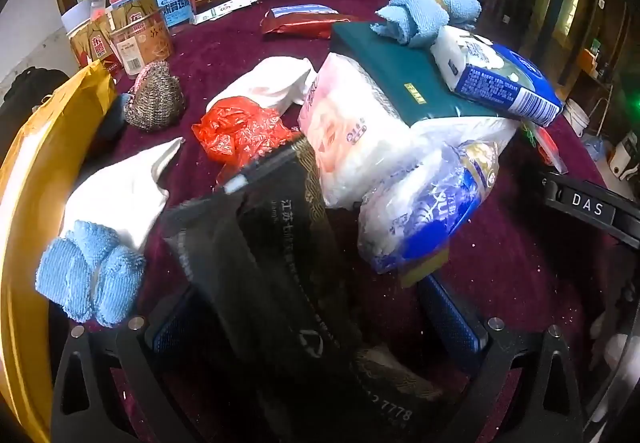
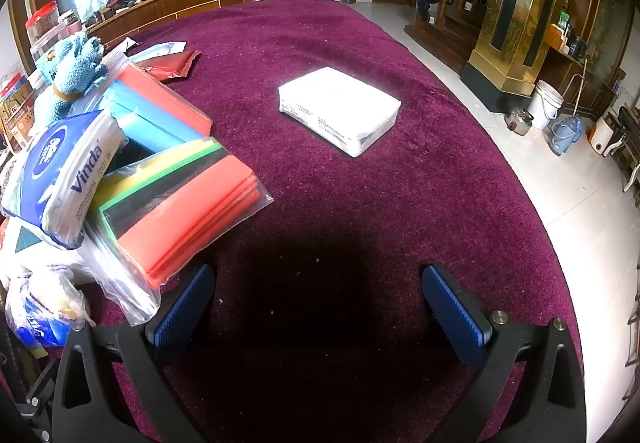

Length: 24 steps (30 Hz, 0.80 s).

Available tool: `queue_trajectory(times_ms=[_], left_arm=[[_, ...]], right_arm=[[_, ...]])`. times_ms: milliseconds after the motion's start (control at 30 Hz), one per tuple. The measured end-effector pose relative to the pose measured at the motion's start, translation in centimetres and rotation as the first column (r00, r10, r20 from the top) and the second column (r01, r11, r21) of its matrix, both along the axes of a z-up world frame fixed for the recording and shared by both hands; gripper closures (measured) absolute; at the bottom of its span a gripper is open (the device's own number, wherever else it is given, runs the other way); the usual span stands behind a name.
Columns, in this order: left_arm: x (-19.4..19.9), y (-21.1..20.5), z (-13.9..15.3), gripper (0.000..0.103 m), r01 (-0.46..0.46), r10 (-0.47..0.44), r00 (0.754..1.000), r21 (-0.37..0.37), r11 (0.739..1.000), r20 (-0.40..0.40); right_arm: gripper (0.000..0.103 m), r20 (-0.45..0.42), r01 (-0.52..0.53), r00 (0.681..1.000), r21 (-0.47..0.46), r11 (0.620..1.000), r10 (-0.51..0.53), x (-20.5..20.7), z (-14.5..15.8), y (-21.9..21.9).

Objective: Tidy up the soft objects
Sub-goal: 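Grasp the black snack bag with the left gripper and lift it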

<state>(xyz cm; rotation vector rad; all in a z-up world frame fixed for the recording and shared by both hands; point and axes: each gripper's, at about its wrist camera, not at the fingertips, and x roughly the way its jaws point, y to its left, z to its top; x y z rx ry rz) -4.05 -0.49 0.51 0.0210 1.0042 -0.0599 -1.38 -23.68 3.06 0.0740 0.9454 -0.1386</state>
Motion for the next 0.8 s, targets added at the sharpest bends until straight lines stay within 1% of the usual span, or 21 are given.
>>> queue_trajectory(times_ms=[33, 133, 167, 233, 300, 367, 400, 433, 500, 533, 567, 600, 633, 667, 700, 767, 800], left_arm=[[-0.1, 0.1, 0.0, 0.0, 0.0, 0.0, 1.0, -0.002, 1.0, 0.0], [0.1, 0.1, 0.1, 0.0, -0.003, 0.003, 1.0, 0.002, 1.0, -0.002], [0.1, 0.1, 0.1, 0.0, -0.006, 0.006, 1.0, 0.005, 1.0, -0.001], [0.2, 0.0, 0.1, 0.0, -0.01, 0.01, 1.0, 0.015, 1.0, 0.001], [0.2, 0.0, 0.1, 0.0, -0.008, 0.008, 1.0, 0.016, 1.0, -0.001], [0.3, 0.4, 0.1, 0.0, -0.001, 0.001, 1.0, -0.01, 1.0, -0.012], [0.3, 0.7, 0.2, 0.001, 0.009, -0.01, 1.0, -0.02, 1.0, -0.014], [0.0, 1.1, 0.5, 0.01, 0.006, -0.006, 1.0, -0.039, 0.999, -0.006], [-0.8, 2.4, 1.7, 0.019, 0.005, -0.004, 1.0, -0.121, 0.993, 0.007], [-1.2, 3.0, 2.5, 0.019, 0.01, -0.008, 1.0, -0.161, 0.987, 0.013], [-1.9, 3.7, 3.7, 0.019, 0.017, -0.009, 0.999, -0.191, 0.981, 0.042], [-2.7, 4.3, 5.3, 0.019, 0.028, -0.008, 0.995, -0.205, 0.978, 0.096], [-3.6, 4.9, 7.2, 0.019, 0.041, -0.008, 0.986, -0.199, 0.979, 0.165], [-4.8, 5.6, 9.3, 0.019, 0.051, -0.005, 0.971, -0.184, 0.982, 0.238], [-6.2, 6.6, 11.9, 0.017, 0.057, 0.004, 0.949, -0.184, 0.981, 0.315], [-7.8, 8.5, 16.0, 0.009, 0.057, 0.028, 0.916, -0.201, 0.978, 0.4], [-8.7, 9.3, 18.3, 0.0, 0.048, 0.043, 0.895, -0.192, 0.98, 0.444]], right_arm=[[0.0, -0.007, -0.009, 1.0, 0.005, 1.0, 0.009, 0.0, -0.1, 0.0], [0.0, -0.06, -0.085, 0.995, 0.014, 0.996, 0.085, 0.5, -0.2, -0.2], [0.0, -0.047, -0.065, 0.997, 0.023, 0.998, 0.066, 0.0, -0.2, -0.3], [0.0, -0.07, -0.05, 0.996, 0.001, 0.999, 0.05, 0.0, -0.2, 0.3], [0.0, -0.086, -0.027, 0.996, 0.001, 1.0, 0.027, 0.3, -0.1, 0.7], [0.0, -0.112, -0.036, 0.993, 0.009, 0.999, 0.037, 0.7, -0.2, 0.8], [0.002, -0.12, -0.021, 0.992, 0.011, 1.0, 0.022, 0.9, -0.3, 0.4], [0.004, -0.105, 0.007, 0.994, 0.002, 1.0, -0.007, 0.3, 0.1, 0.3], [0.004, -0.029, 0.013, 0.999, -0.006, 1.0, -0.013, -1.6, 1.6, 0.4], [0.004, 0.021, 0.003, 1.0, -0.011, 1.0, -0.002, -2.9, 2.8, 0.6], [0.004, 0.067, -0.006, 0.998, -0.011, 1.0, 0.006, -4.3, 4.0, 0.6], [0.004, 0.112, -0.012, 0.994, -0.008, 1.0, 0.013, -5.5, 5.1, 0.6], [0.004, 0.185, -0.021, 0.982, -0.001, 1.0, 0.021, -7.4, 6.8, 0.6], [0.004, 0.245, -0.024, 0.969, -0.006, 1.0, 0.025, -8.8, 8.2, 0.6], [0.004, 0.306, -0.028, 0.952, -0.015, 0.999, 0.031, -10.3, 9.7, 0.7], [0.004, 0.43, -0.062, 0.901, -0.017, 0.998, 0.063, -13.3, 13.3, 0.7], [0.004, 0.482, -0.073, 0.873, -0.02, 0.997, 0.074, -14.4, 15.3, 0.6]])
